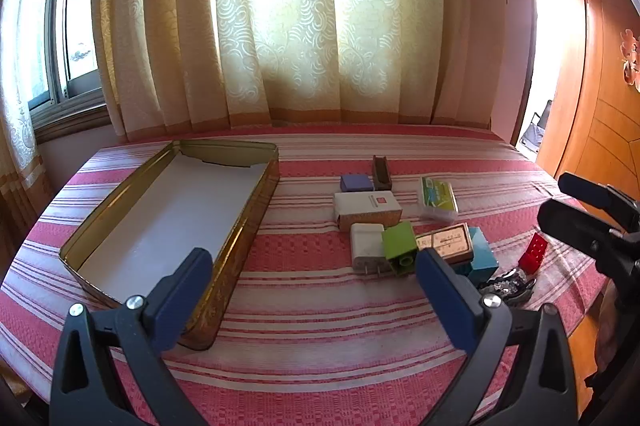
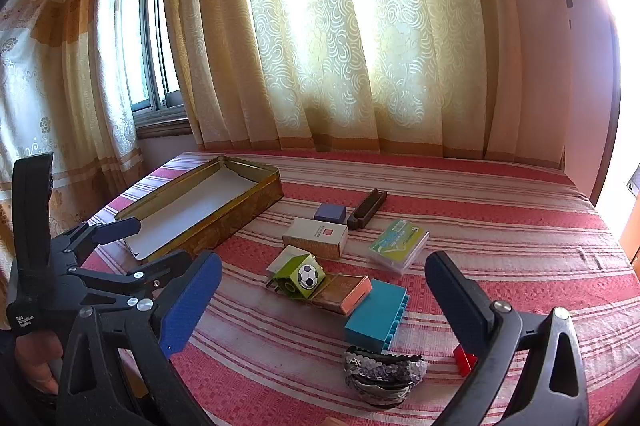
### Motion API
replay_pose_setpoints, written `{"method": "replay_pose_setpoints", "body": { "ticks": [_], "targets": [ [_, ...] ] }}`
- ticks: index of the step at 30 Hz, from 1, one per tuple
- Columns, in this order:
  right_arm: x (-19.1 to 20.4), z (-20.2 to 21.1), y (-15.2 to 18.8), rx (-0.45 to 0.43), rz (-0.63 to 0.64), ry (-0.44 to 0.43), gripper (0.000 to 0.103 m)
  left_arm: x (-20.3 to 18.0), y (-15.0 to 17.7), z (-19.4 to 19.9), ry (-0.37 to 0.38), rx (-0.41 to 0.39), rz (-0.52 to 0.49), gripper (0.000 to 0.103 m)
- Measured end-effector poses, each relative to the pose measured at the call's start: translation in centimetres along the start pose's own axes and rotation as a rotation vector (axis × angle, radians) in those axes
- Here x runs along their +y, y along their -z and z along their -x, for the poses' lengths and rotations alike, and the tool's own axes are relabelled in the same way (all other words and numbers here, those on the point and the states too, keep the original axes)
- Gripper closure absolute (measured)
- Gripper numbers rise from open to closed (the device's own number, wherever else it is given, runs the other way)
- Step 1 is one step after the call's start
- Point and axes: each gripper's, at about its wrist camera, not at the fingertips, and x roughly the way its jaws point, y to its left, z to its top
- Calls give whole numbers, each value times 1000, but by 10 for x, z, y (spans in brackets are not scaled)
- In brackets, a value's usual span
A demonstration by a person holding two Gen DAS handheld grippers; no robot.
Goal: Organize rigid objects
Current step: 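Move the right gripper toward the red toy brick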
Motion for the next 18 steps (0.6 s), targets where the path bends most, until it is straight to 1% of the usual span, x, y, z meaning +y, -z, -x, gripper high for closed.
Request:
{"method": "replay_pose_setpoints", "body": {
  "ticks": [12, 18],
  "targets": [
    [-3, -2, 3, 9, -10, -3, 1, 0, 1, -2, 0, 10, -3, 0],
    [-12, -3, 10, 15, -27, 14, 1, -4, 7, -10, 2, 29, -8, 0]
  ]
}}
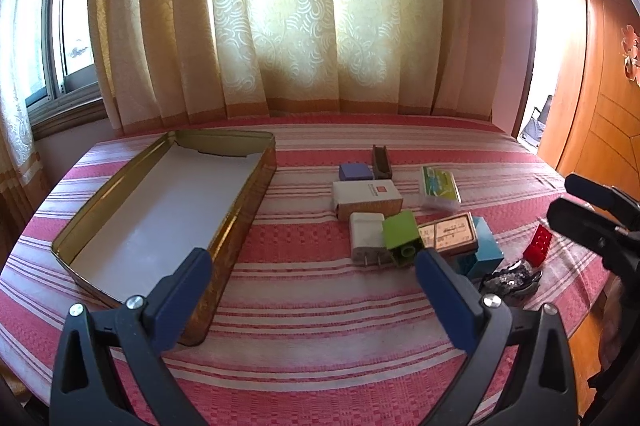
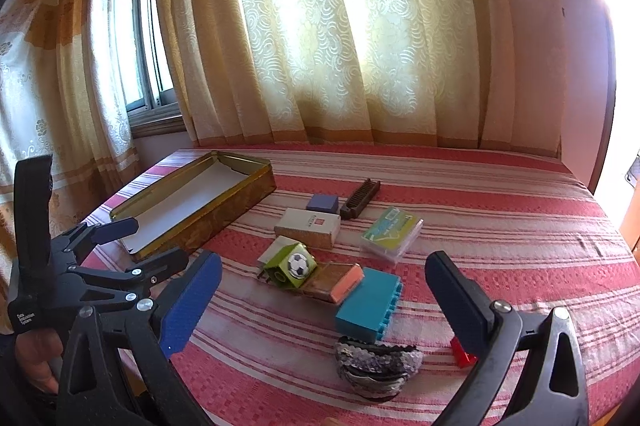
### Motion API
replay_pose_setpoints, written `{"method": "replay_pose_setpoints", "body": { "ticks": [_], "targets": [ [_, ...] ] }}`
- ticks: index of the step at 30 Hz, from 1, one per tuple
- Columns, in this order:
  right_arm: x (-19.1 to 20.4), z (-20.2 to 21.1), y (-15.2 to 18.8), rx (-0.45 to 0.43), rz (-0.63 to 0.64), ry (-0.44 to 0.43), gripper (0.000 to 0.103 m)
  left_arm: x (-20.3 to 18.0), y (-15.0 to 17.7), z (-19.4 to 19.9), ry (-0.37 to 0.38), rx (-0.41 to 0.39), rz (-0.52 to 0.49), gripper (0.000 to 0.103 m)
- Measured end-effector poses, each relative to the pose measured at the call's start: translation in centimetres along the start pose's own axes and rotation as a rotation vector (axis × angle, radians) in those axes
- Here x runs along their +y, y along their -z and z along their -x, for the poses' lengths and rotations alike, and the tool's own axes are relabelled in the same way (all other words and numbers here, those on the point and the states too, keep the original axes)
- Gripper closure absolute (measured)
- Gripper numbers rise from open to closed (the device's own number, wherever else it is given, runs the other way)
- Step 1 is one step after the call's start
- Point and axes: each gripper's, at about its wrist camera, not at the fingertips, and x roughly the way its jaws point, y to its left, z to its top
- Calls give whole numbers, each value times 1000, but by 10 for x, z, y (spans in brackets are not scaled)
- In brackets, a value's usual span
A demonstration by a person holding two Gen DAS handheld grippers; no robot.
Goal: Organize rigid objects
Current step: 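Move the right gripper toward the red toy brick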
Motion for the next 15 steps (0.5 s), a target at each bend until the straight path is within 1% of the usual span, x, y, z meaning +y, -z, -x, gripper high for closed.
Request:
{"method": "replay_pose_setpoints", "body": {
  "ticks": [6, 10, 15],
  "targets": [
    [-19, 1, 15, 2, -30, 33, 1, -10, 10, -12, 6, 15, -31, 0],
    [-33, 4, 33, 0, -48, 60, 1, -17, 18, -21, 49, 33, -24, 0],
    [-62, 4, 57, 23, -88, 123, 1, -37, 26, -31, 107, 55, -27, 0]
  ]
}}
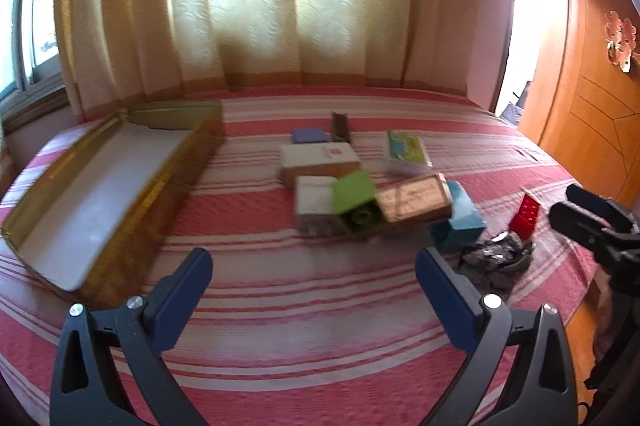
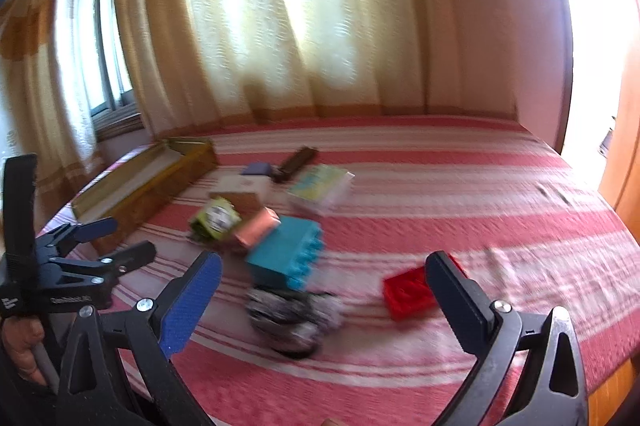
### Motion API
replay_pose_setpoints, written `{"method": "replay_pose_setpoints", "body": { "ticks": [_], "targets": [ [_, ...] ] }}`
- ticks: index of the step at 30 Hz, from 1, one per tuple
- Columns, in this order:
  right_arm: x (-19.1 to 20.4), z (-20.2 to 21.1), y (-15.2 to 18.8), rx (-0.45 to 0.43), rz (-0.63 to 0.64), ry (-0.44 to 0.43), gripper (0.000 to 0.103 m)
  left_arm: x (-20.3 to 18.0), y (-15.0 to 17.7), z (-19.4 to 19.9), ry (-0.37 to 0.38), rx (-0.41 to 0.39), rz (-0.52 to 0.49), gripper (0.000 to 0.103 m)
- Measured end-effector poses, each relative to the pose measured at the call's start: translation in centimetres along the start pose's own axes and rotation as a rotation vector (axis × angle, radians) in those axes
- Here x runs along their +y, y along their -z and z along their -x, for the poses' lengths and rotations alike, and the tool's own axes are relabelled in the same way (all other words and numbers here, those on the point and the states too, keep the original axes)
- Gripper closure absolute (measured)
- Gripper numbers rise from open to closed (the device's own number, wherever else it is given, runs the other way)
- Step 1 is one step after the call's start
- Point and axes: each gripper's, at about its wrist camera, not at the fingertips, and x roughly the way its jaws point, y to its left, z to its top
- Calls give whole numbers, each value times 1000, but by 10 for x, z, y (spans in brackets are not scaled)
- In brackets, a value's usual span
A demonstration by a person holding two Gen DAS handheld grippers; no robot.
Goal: Organize rigid objects
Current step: 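Move the right gripper toward the red toy brick, then grasp the red brick with the right gripper while the left gripper grasps the sequined pouch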
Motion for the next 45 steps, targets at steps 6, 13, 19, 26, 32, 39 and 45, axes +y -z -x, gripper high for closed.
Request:
{"method": "replay_pose_setpoints", "body": {
  "ticks": [6, 13, 19, 26, 32, 39, 45],
  "targets": [
    [-39, -15, 8, 42, -32, 91, 1, -32, 3, -15, 138, 65, 75, 0],
    [-57, -29, 11, 75, 4, 105, 1, -83, 7, -17, 188, 74, 40, 0],
    [-71, -40, 12, 104, 3, 43, 5, -108, 11, -20, 188, 107, -35, 0],
    [-70, -55, 9, 173, 58, 28, 20, -126, 10, -35, 91, 152, -94, 0],
    [-67, -64, 10, 213, 79, 10, 37, -133, 10, -45, 72, 192, -128, 0],
    [-67, -62, 10, 204, 85, 9, 37, -129, 12, -44, 122, 176, -147, 33],
    [-69, -53, 10, 142, 73, 9, 37, -116, 13, -41, 165, 156, -141, 35]
  ]
}}
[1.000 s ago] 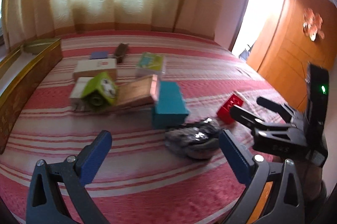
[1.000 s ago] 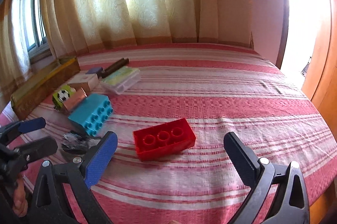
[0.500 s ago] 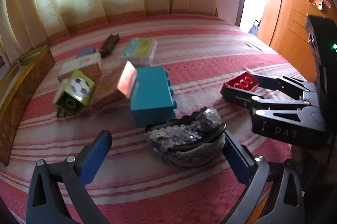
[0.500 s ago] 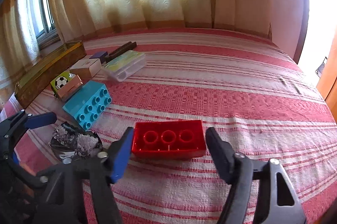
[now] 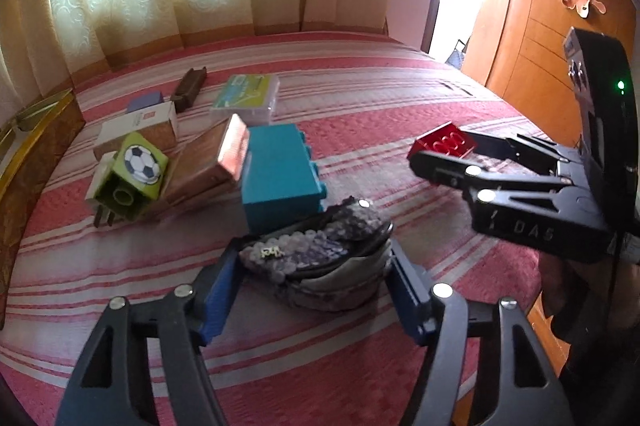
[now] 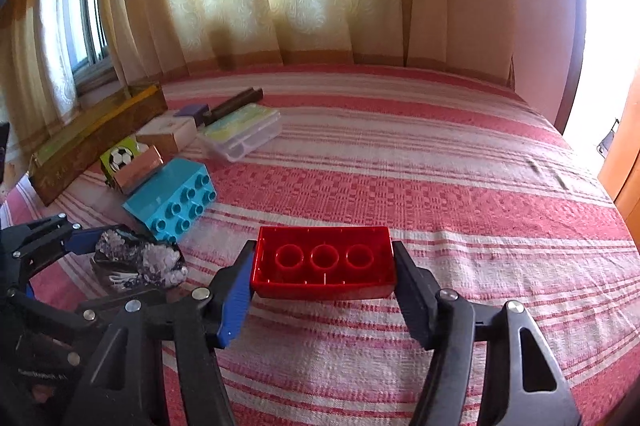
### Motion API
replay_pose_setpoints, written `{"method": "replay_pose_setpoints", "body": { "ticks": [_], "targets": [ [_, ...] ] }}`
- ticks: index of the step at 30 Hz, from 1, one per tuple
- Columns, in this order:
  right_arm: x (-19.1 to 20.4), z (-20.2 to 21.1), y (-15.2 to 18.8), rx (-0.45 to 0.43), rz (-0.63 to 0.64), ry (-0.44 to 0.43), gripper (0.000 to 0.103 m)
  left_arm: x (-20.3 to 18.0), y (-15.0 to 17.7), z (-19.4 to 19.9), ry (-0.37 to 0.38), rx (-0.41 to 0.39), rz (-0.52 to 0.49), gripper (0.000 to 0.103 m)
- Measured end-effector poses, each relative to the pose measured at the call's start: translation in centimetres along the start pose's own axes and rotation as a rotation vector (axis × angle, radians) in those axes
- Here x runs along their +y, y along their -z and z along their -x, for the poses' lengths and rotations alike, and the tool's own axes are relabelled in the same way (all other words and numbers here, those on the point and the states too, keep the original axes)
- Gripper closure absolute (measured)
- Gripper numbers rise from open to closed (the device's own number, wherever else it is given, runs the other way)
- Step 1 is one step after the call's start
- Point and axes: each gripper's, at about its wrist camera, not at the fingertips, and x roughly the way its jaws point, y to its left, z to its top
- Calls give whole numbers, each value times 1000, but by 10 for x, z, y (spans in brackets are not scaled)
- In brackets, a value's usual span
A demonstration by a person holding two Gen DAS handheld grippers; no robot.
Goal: Organize rigid objects
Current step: 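Grasp the red brick with the right gripper while the left gripper grasps the sequined pouch, then carry the sequined pouch and red brick with both grippers toward the gold tin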
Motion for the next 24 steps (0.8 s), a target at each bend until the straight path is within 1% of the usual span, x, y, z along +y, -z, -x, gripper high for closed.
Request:
{"method": "replay_pose_setpoints", "body": {
  "ticks": [3, 7, 11, 14, 19, 24],
  "targets": [
    [0, 5, 0, -35, -6, 5, 37, 5, 2, 5, -12, -17, 0, 35],
    [0, 9, -1, -60, -10, 21, 38, 19, 1, 15, -20, -52, 15, 35],
    [-1, 15, -1, -102, -40, 42, 38, 32, 2, 23, -29, -81, 19, 35],
    [0, 21, -3, -132, -45, 61, 38, 37, 4, 25, -20, -90, 20, 35],
    [3, 28, -11, -178, -52, 40, 37, 33, 6, 38, -7, -146, -18, 35],
    [12, 25, -20, -203, -55, 6, 38, 35, 2, 53, -33, -222, -45, 35]
  ]
}}
